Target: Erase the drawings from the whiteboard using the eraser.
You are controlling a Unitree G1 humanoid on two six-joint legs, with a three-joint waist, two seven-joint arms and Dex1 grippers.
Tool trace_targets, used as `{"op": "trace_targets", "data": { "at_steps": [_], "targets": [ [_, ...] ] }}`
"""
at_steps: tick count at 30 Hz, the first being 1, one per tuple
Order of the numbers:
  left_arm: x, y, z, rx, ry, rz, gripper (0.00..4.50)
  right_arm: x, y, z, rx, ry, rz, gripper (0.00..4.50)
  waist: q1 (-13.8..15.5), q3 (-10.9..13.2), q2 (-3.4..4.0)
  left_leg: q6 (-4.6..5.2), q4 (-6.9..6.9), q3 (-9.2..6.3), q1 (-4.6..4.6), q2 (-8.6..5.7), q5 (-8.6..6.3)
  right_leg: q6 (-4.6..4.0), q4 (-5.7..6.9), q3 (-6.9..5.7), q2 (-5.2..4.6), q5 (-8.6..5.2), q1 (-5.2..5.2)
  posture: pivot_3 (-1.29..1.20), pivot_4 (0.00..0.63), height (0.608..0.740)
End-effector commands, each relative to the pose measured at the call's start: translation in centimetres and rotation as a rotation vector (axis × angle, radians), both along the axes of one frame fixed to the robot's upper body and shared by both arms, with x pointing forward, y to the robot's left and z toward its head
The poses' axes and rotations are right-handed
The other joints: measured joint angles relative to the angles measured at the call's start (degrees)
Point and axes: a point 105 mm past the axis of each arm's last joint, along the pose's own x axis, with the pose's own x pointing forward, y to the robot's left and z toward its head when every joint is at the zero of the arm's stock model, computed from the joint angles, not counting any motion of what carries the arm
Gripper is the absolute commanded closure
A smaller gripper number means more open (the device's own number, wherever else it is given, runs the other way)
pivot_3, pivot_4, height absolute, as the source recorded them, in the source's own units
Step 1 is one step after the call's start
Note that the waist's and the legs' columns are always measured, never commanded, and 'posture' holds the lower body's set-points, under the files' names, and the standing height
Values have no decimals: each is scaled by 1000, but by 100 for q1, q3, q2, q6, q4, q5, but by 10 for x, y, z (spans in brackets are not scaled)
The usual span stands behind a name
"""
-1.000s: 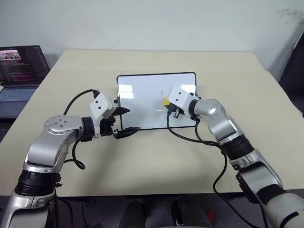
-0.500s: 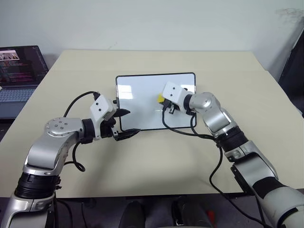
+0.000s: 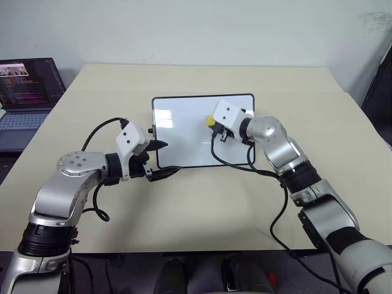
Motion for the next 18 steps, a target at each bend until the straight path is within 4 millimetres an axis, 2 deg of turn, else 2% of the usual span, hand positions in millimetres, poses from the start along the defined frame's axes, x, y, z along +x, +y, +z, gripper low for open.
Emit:
{"op": "trace_targets", "data": {
  "at_steps": [1, 4, 8, 10, 13, 18],
  "targets": [
    [-2, -2, 14, -4, -51, -20, 0, 0, -9, 4, 67, 8, -52, 3305, -2, 1, 1, 0, 0, 0, 0, 0, 0, 3, 0, 0, 0, -2, 0, 0, 150, 740],
    [-3, -9, 13, -5, -58, -57, 0, -14, -13, 29, 257, 24, -49, 3305, 9, 3, 3, 0, 0, -3, -3, 1, 1, 10, 2, -4, 1, -6, -1, 0, 150, 740],
    [-2, -16, 21, -26, -94, -85, 0, -46, -30, 39, 417, 96, -37, 3305, 36, 4, 5, -2, 1, -6, -51, 6, 0, -5, -5, -14, -4, 3, -29, 0, 150, 740],
    [-1, -16, 22, -37, -105, -80, 0, -65, -48, 30, 435, 126, -67, 3305, 41, 4, 5, -5, 0, -9, -59, 5, -2, -2, -14, -11, -8, 1, -34, 0, 150, 740],
    [-2, -18, 20, -46, -104, -88, 0, -93, -78, 3, 401, 191, -164, 3305, 76, 4, 4, -12, -6, -11, -71, 5, -11, 11, -47, -20, -13, -7, -30, 0, 150, 740],
    [0, -29, 23, -72, -123, -123, 0, -117, -98, -26, 340, 245, -261, 3305, 5, 5, 6, -16, -5, -1, -67, -1, -21, 18, -57, -2, -15, -9, -28, 0, 150, 740]
  ]
}}
